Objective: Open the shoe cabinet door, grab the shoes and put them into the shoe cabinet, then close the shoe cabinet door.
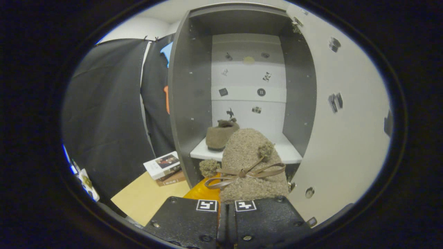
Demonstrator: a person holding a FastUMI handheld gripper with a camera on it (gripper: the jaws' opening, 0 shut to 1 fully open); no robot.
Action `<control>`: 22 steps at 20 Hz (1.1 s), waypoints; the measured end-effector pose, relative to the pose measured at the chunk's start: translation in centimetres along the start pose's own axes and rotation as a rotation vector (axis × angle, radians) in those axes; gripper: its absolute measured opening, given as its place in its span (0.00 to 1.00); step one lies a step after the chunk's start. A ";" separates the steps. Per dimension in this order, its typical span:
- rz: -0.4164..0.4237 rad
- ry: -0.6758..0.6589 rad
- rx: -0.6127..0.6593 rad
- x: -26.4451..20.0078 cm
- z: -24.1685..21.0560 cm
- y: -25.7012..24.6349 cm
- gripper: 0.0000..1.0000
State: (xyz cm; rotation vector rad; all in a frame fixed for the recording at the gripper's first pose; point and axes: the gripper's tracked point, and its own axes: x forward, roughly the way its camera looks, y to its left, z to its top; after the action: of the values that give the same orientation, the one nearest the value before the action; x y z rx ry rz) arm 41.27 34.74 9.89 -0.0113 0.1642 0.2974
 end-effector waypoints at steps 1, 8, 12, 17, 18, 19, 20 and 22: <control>-0.003 -0.017 -0.002 0.8 1.5 -0.1 0.06; -0.032 -0.063 -0.003 9.2 8.6 -2.3 0.06; -0.058 -0.039 0.047 15.3 10.1 -4.3 0.06; -0.090 0.057 0.102 23.0 8.5 -6.9 0.06; -0.105 0.075 0.108 24.0 8.1 -7.5 0.06; -0.118 0.092 0.108 24.8 7.4 -8.1 0.06; -0.116 0.106 0.118 25.5 6.8 -8.1 0.06; -0.116 0.154 0.155 26.5 5.5 -8.2 0.06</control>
State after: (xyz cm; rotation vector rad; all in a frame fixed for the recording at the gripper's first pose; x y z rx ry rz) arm 69.57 34.79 10.89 0.1100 0.3379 0.1668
